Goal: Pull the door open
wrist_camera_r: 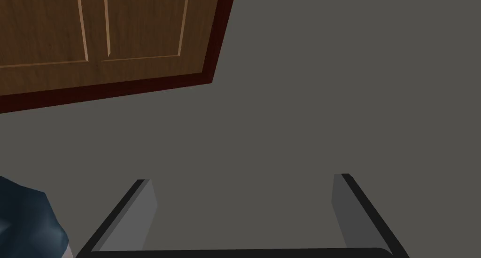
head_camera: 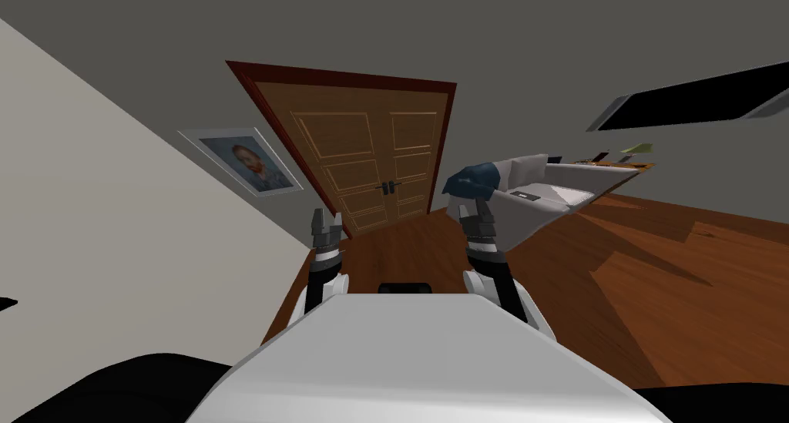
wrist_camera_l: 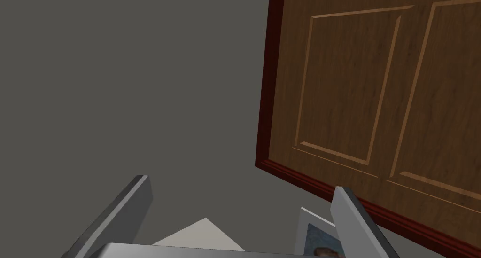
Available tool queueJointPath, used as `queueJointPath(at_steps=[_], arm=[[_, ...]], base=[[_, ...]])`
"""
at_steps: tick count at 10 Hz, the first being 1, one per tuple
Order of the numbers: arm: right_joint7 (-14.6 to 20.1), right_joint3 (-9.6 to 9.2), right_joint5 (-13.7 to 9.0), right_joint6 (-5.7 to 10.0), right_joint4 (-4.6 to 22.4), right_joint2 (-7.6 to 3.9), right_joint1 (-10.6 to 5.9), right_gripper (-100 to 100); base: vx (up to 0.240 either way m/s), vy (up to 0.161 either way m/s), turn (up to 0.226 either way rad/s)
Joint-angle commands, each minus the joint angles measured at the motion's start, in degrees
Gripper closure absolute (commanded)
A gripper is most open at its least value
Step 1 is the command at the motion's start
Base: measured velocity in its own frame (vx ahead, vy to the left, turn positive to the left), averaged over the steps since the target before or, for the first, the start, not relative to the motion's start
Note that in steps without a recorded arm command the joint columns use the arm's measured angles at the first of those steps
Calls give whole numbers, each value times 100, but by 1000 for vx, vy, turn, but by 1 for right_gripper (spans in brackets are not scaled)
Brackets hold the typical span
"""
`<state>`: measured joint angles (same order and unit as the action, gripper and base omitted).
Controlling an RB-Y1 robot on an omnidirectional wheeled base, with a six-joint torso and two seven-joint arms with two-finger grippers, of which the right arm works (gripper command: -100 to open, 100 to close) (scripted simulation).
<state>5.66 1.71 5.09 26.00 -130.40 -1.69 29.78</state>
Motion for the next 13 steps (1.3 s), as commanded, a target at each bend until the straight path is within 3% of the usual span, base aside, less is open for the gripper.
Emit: queueJointPath(at_steps=[1, 13], arm=[[39, 36, 31, -17, 186, -36, -107, -100], [359, 326, 284, -154, 1706, -241, -983, -100]], base=[[72, 11, 76], [122, 4, 83]])
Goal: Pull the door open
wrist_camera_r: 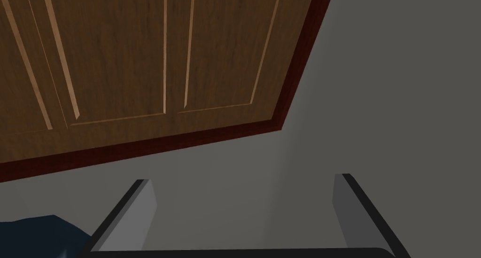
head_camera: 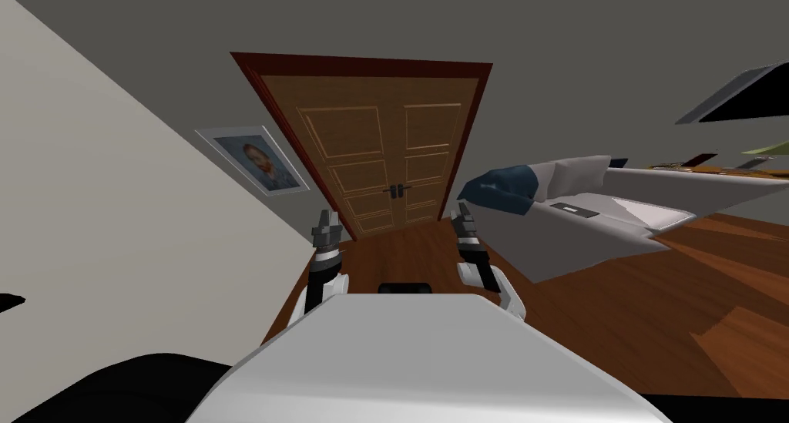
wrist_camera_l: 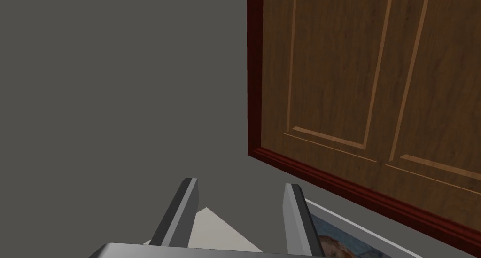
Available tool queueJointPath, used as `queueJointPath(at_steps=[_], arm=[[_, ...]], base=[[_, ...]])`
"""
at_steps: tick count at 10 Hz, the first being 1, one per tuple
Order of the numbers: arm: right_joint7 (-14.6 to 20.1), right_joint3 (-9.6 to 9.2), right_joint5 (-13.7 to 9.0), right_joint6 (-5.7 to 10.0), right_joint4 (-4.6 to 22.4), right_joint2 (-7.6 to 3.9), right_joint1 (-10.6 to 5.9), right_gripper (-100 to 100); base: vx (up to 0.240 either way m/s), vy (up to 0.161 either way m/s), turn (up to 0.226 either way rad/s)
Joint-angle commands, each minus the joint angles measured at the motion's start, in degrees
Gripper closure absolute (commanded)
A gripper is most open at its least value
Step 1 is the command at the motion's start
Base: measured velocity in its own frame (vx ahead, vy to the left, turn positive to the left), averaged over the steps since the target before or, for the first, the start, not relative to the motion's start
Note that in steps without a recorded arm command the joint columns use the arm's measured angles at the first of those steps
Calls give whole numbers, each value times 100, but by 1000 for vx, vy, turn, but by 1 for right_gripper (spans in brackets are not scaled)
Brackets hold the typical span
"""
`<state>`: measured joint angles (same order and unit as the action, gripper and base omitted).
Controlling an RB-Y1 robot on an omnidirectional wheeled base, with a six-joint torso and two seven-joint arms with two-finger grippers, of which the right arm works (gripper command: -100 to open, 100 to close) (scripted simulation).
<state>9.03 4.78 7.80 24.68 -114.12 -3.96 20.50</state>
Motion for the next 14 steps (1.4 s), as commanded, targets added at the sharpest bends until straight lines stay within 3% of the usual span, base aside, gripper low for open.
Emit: queueJointPath(at_steps=[1, 14], arm=[[52, 48, 37, -36, 223, -28, -138, -100], [473, 430, 370, -216, 2223, -181, -1289, -100]], base=[[92, 5, 89], [98, -7, 99]])
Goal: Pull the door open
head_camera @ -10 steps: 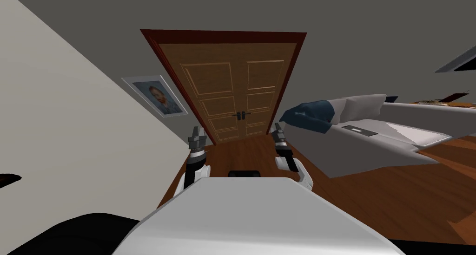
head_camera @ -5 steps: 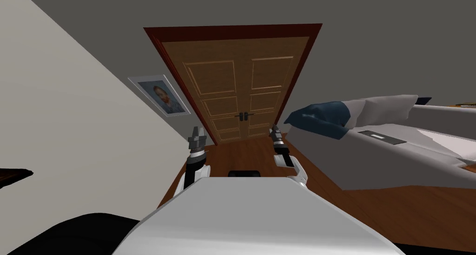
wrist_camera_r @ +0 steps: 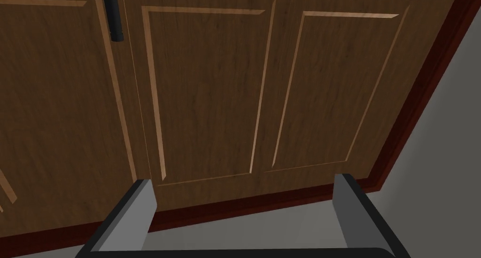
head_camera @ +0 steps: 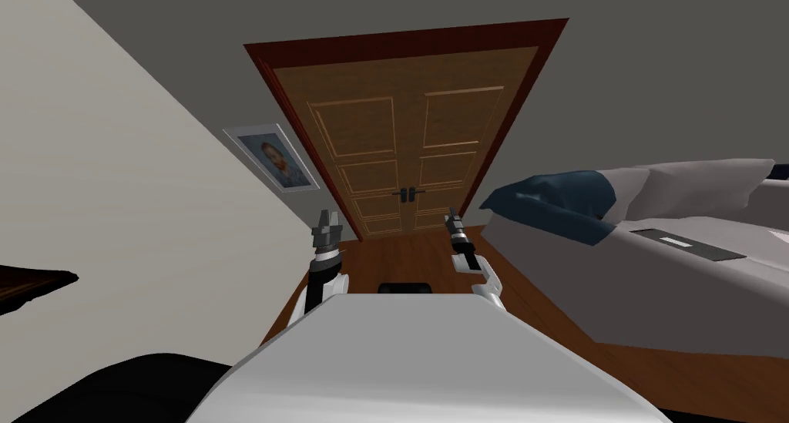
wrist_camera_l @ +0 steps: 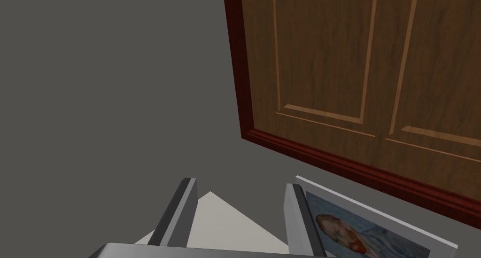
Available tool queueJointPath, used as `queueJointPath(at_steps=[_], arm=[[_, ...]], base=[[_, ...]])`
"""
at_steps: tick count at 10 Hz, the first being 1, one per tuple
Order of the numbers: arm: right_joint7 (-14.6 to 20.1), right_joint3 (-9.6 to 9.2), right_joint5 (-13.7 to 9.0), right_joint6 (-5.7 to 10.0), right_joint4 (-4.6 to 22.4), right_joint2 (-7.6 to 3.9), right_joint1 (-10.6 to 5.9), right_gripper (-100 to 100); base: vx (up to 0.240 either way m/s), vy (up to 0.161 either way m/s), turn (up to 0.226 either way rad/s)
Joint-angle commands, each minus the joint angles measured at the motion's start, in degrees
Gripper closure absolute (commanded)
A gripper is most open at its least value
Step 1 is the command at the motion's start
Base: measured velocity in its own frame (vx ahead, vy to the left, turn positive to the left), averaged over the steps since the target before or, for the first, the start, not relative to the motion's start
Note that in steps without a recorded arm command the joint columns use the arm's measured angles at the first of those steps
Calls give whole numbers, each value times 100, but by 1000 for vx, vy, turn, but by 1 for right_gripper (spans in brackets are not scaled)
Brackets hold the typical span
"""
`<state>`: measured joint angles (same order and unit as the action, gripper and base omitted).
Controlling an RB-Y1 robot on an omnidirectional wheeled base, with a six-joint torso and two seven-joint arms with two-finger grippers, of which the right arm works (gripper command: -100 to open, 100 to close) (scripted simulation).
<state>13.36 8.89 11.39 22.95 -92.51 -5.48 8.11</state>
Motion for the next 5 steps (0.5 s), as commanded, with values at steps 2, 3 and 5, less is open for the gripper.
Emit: queueJointPath(at_steps=[2, 3, 5], arm=[[107, 80, 64, -72, 379, -48, -233, -100], [140, 109, 90, -85, 533, -56, -321, -100], [204, 168, 141, -113, 841, -71, -499, -100]], base=[[105, -15, 94], [110, -15, 84], [105, -8, 110]])
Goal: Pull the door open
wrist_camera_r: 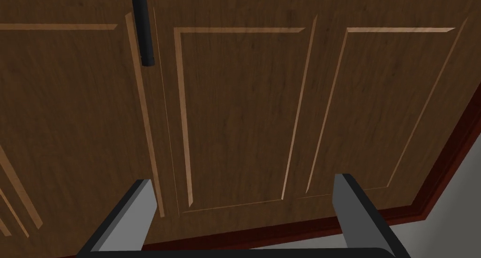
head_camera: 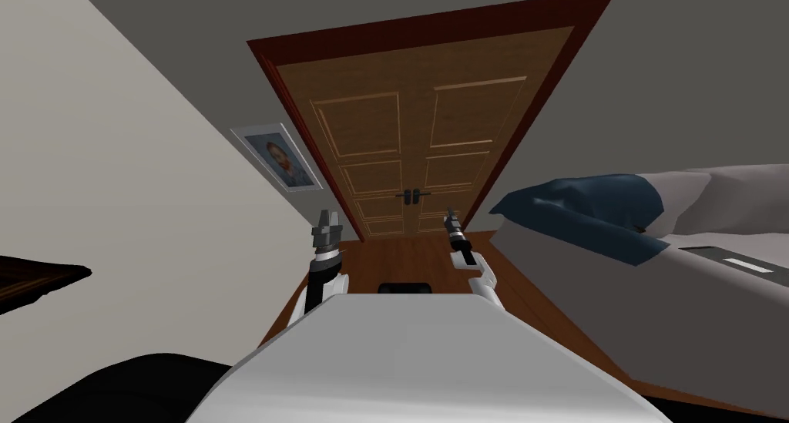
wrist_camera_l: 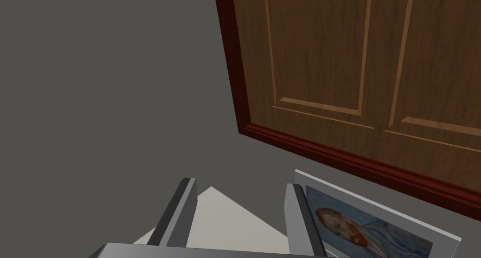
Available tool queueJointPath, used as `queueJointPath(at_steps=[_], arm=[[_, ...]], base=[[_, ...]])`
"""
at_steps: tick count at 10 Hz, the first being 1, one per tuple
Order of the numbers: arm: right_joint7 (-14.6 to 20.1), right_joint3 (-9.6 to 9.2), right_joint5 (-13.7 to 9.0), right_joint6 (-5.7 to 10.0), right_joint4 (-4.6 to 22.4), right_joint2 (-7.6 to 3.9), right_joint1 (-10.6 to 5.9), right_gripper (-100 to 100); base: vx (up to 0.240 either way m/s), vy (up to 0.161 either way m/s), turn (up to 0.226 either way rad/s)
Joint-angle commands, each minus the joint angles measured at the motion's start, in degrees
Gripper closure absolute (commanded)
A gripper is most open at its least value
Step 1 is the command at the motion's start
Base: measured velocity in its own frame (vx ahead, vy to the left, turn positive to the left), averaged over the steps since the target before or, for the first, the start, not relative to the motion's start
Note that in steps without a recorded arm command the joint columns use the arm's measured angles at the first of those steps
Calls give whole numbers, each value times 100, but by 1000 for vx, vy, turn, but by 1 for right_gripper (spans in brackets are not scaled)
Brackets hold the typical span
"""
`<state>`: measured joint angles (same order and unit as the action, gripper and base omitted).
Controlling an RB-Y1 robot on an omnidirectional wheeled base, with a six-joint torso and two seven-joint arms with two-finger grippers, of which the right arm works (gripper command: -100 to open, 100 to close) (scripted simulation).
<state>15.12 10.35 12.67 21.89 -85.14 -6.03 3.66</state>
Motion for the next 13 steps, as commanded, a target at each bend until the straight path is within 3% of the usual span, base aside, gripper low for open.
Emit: queueJointPath(at_steps=[1, 13], arm=[[62, 52, 39, -21, 257, -23, -142, -100], [389, 349, 297, -162, 1809, -83, -1036, -100]], base=[[91, -12, 97], [95, -23, 82]])
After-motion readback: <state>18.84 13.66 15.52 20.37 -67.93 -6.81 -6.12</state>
